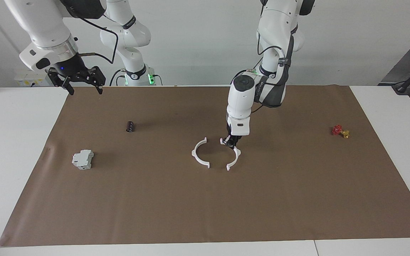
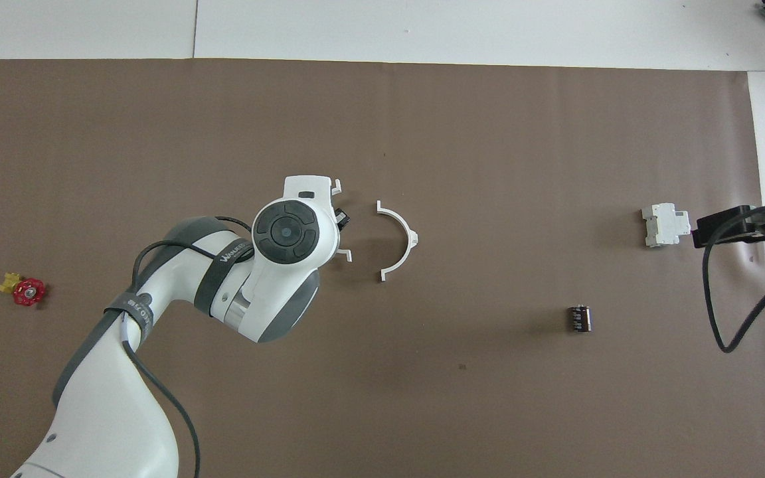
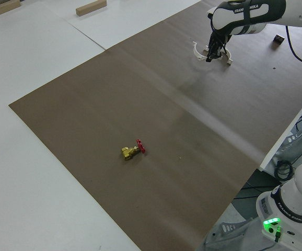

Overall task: Assemble drain pipe with both arms
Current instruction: 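Carry the held clamp half to the placed half with the left gripper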

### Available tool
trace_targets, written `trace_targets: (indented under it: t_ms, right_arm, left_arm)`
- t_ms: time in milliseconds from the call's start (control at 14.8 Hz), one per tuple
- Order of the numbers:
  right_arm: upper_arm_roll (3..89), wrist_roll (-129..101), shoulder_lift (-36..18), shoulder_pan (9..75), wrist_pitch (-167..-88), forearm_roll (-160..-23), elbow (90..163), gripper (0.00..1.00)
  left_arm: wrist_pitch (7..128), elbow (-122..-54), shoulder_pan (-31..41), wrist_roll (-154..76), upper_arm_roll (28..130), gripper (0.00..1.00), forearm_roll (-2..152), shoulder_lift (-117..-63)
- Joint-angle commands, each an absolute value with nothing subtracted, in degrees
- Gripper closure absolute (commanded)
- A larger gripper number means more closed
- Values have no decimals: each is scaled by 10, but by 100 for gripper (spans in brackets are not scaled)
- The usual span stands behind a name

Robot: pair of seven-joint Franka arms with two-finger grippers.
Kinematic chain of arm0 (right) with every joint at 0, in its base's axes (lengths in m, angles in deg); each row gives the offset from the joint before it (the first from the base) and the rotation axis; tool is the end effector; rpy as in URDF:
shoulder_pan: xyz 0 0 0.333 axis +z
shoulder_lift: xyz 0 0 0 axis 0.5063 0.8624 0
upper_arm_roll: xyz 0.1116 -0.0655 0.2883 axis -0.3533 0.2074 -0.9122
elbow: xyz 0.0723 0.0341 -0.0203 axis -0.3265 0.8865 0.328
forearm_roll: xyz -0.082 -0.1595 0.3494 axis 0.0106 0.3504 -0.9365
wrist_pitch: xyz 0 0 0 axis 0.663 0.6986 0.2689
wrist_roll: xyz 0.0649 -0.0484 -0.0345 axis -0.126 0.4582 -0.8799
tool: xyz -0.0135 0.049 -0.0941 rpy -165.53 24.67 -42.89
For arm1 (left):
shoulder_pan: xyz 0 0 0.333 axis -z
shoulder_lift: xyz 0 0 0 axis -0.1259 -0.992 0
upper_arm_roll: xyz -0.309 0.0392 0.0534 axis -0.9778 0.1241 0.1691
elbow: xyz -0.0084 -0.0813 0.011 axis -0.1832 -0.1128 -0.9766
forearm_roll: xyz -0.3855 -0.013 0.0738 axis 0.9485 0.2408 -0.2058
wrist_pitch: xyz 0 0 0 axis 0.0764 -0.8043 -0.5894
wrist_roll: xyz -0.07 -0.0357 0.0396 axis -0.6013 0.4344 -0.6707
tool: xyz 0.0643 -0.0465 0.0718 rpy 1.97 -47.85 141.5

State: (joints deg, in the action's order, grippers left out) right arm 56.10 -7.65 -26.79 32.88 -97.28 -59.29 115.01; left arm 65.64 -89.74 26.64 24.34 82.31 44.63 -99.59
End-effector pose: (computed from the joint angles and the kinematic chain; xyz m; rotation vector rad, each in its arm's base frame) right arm 0.5339 -0.0075 0.6246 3.1208 0.0345 -0.0833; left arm 0.5221 -0.3487 0.3219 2.8776 1.0965 0.1695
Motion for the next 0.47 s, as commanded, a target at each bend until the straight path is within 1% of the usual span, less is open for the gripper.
trace_targets:
  t_ms: [0, 404]
  right_arm:
    - [555, -81, -278, 318, -966, -601, 1158, 0]
    - [555, -81, -278, 318, -966, -601, 1158, 0]
  left_arm:
    - [661, -859, 274, 294, 834, 100, 434, -1027]
    - [657, -858, 308, 300, 835, 100, 431, -1027]
